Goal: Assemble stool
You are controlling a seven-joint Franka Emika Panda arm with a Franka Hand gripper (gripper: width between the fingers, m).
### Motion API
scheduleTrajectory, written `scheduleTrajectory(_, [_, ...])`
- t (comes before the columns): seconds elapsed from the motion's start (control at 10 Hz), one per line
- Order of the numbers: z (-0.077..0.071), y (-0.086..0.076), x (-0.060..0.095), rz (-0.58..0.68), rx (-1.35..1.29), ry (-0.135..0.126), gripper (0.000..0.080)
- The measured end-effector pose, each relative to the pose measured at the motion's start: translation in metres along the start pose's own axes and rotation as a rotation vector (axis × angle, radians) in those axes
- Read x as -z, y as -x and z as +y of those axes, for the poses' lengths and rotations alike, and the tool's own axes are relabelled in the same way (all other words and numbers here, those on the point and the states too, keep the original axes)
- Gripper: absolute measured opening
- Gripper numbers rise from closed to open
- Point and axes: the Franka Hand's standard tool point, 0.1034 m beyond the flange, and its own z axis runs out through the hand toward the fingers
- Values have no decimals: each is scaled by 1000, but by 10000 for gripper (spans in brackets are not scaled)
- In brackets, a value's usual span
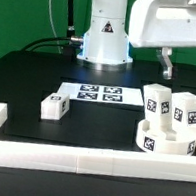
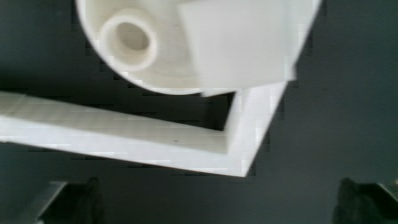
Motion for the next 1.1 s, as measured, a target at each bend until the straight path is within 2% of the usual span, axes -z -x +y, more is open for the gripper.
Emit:
scheduleTrajectory(0.1, [1,0,0,-3,52,7,649])
scheduleTrajectory(0.3, [-1,2,-1,-4,38,6,649])
scheduleTrajectory(0.4, [-2,6,-6,-9,31,10,649])
scheduleTrajectory(0.6, [-9,15,-23,-33,7,12,649])
scheduleTrajectory(0.9, [-21,26,-53,-26,8,37,649])
scheduleTrajectory(1.1, [-22,29,-59,-34,-8,40,649])
